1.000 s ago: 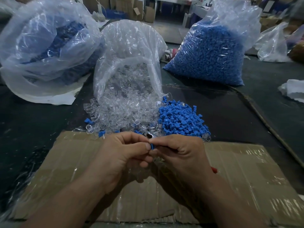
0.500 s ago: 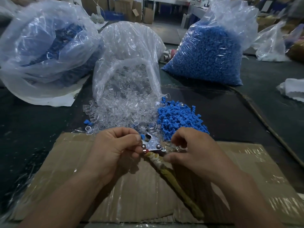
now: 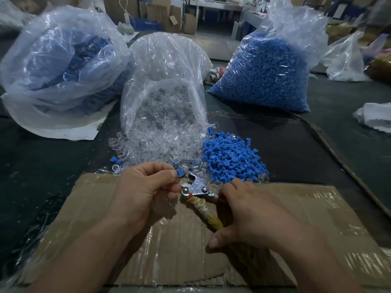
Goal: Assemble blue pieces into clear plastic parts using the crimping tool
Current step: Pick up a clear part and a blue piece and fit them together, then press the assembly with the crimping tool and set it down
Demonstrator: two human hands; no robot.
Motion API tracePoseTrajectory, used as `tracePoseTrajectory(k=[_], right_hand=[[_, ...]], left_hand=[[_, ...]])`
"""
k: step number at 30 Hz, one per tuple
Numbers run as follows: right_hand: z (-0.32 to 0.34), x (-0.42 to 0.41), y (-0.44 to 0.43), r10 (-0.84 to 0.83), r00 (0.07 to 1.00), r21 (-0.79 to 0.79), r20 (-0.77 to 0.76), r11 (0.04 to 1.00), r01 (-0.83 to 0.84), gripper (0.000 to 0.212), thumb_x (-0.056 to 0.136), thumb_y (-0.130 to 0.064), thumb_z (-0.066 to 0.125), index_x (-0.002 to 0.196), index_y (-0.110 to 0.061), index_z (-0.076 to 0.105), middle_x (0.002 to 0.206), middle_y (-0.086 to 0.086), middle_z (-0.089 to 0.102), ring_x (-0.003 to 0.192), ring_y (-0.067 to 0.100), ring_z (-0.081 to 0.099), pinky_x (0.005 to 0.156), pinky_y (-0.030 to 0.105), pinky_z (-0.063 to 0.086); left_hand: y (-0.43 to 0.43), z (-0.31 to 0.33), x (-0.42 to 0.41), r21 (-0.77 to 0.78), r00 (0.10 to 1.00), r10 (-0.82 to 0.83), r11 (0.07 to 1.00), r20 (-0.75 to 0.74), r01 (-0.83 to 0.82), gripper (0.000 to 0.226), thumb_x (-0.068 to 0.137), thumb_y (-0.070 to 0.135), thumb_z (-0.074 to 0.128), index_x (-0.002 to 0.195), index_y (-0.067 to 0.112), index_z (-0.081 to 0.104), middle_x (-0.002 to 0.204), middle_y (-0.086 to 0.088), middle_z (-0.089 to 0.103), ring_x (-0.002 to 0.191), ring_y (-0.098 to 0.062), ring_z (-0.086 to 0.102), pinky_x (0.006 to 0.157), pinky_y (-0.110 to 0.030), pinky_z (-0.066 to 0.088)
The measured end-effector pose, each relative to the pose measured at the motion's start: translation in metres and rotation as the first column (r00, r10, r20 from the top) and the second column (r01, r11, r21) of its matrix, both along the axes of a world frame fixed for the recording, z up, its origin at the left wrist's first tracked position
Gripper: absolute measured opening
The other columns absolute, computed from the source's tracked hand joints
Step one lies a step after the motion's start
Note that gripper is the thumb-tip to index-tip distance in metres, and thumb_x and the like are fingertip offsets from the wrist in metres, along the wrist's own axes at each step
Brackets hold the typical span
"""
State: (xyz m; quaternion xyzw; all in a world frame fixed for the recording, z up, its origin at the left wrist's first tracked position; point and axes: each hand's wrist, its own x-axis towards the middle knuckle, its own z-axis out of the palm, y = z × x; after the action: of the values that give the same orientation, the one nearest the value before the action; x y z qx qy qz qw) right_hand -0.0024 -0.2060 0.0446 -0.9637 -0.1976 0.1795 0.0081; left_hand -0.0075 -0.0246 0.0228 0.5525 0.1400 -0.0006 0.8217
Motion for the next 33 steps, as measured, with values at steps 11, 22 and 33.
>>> tracePoseTrajectory(k=[11, 22, 33], right_hand=[[0.001, -0.001, -0.007, -0.142, 0.985, 0.093, -0.098, 0.984, 0.151, 0.067, 0.049, -0.070, 0.073, 0.092, -0.035, 0.036, 0.092, -0.016, 0.038, 0.082, 0.004, 0.037, 0.068, 0.028, 0.036], [-0.004, -0.011, 0.001, -0.082, 0.995, 0.004, 0.055, 0.997, 0.082, 0.068, 0.076, -0.057, 0.056, 0.130, -0.024, 0.032, 0.117, -0.001, 0.040, 0.103, 0.016, 0.040, 0.085, 0.030, 0.038], [-0.012, -0.002, -0.016, -0.076, 0.961, 0.275, 0.266, 0.962, 0.000, 0.013, 0.089, -0.035, 0.046, 0.095, -0.034, 0.035, 0.089, -0.013, 0.040, 0.077, 0.000, 0.038, 0.065, 0.017, 0.031]], left_hand=[[-0.004, -0.003, -0.002, 0.020, 0.998, -0.049, 0.999, 0.029, 0.049, 0.018, 0.052, 0.006, 0.067, 0.067, 0.000, 0.061, 0.050, -0.011, 0.061, 0.041, -0.014, 0.058, 0.038, -0.018, 0.047], [0.000, -0.003, -0.002, -0.024, 0.998, -0.045, 0.999, 0.032, 0.046, 0.020, 0.053, 0.005, 0.066, 0.070, -0.002, 0.059, 0.051, -0.012, 0.061, 0.042, -0.015, 0.059, 0.039, -0.019, 0.048], [0.006, -0.005, -0.001, -0.034, 0.996, -0.007, 0.999, 0.094, 0.010, 0.004, 0.052, 0.009, 0.069, 0.056, 0.010, 0.069, 0.055, -0.010, 0.064, 0.047, -0.015, 0.062, 0.043, -0.019, 0.049]])
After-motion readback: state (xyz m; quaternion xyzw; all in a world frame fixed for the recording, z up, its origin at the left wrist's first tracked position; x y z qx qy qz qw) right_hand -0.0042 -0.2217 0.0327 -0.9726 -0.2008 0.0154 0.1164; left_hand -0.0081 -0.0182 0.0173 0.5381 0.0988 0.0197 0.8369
